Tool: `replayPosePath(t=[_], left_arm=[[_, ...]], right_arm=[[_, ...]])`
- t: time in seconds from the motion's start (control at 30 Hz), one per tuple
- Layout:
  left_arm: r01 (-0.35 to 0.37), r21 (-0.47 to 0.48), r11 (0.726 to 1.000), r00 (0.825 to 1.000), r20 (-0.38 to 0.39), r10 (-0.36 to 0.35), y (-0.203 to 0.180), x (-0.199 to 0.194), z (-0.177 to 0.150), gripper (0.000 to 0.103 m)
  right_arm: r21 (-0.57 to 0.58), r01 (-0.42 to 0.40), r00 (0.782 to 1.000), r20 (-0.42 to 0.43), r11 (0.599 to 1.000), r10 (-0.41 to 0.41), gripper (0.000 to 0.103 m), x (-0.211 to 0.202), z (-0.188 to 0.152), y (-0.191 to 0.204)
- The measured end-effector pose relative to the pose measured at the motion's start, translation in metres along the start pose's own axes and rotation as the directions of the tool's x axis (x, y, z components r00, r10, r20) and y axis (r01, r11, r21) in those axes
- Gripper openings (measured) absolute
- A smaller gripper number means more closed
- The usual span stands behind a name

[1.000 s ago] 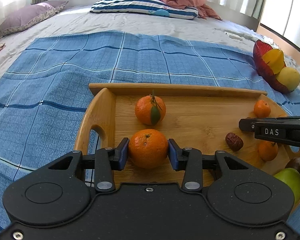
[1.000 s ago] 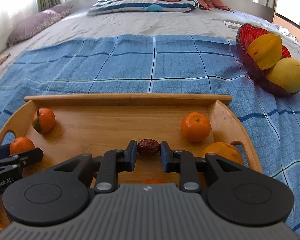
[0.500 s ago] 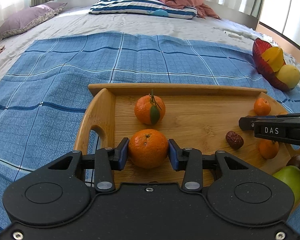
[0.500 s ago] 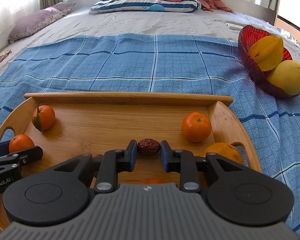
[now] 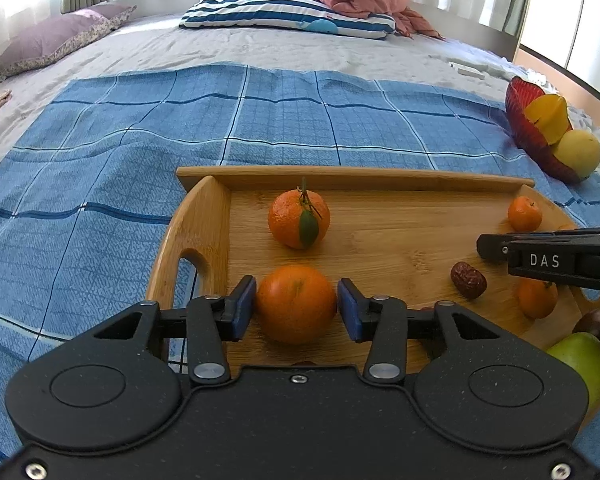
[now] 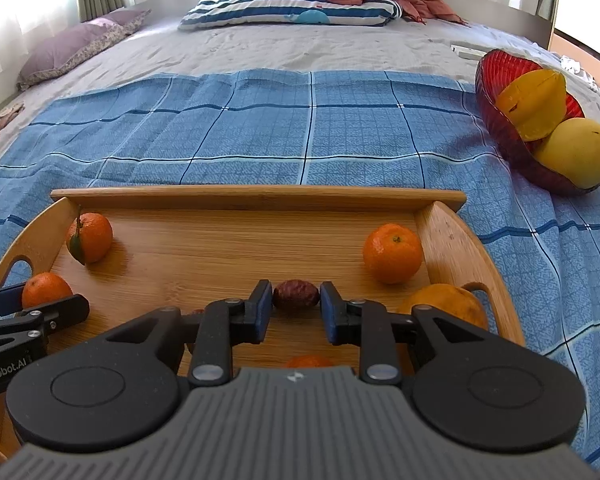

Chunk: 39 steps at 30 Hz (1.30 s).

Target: Organize fruits

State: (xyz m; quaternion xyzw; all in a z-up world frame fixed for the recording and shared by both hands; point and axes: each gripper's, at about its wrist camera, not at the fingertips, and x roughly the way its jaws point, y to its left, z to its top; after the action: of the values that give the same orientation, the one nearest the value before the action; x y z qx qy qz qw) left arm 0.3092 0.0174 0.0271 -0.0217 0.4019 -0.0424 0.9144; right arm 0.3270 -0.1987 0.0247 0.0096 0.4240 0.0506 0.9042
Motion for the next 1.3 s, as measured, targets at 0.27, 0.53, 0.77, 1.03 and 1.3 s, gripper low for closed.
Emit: replayPosePath(t=[0.27, 0.53, 0.77, 1.03, 1.3], left_arm=[[-0.001, 0.010, 1.000, 1.000, -0.005, 0.001, -0.001, -0.003, -0.002, 0.057], [0.006, 0.029, 1.000, 0.999, 0.036, -0.007, -0.005, -0.017, -0.003, 0.085], [-0.006, 0.065, 0.998, 0.998, 0.066, 0.002, -0.010, -0.032, -0.005, 0.095], [-0.009, 0.070, 0.998, 0.996, 0.088, 0.003, -0.012, -0.051, -0.007, 0.100], [0.019, 0.111, 0.994, 0.994, 0.106, -0.031, -0.021, -0.073, -0.018, 0.103]], right_arm=[[0.012, -0.016, 1.000, 0.013, 1.000, 0.016, 0.060, -0.003, 0.000, 0.000], [0.029, -0.023, 0.999, 0.041, 0.999, 0.022, 0.073, -0.010, -0.004, -0.006], [0.043, -0.047, 0.996, 0.080, 0.998, 0.044, 0.082, -0.028, -0.004, -0.008], [0.064, -0.074, 0.988, 0.143, 0.995, 0.064, 0.088, -0.058, -0.008, -0.023], [0.053, -0.050, 0.976, 0.215, 0.997, 0.038, 0.090, -0.084, -0.022, -0.030]])
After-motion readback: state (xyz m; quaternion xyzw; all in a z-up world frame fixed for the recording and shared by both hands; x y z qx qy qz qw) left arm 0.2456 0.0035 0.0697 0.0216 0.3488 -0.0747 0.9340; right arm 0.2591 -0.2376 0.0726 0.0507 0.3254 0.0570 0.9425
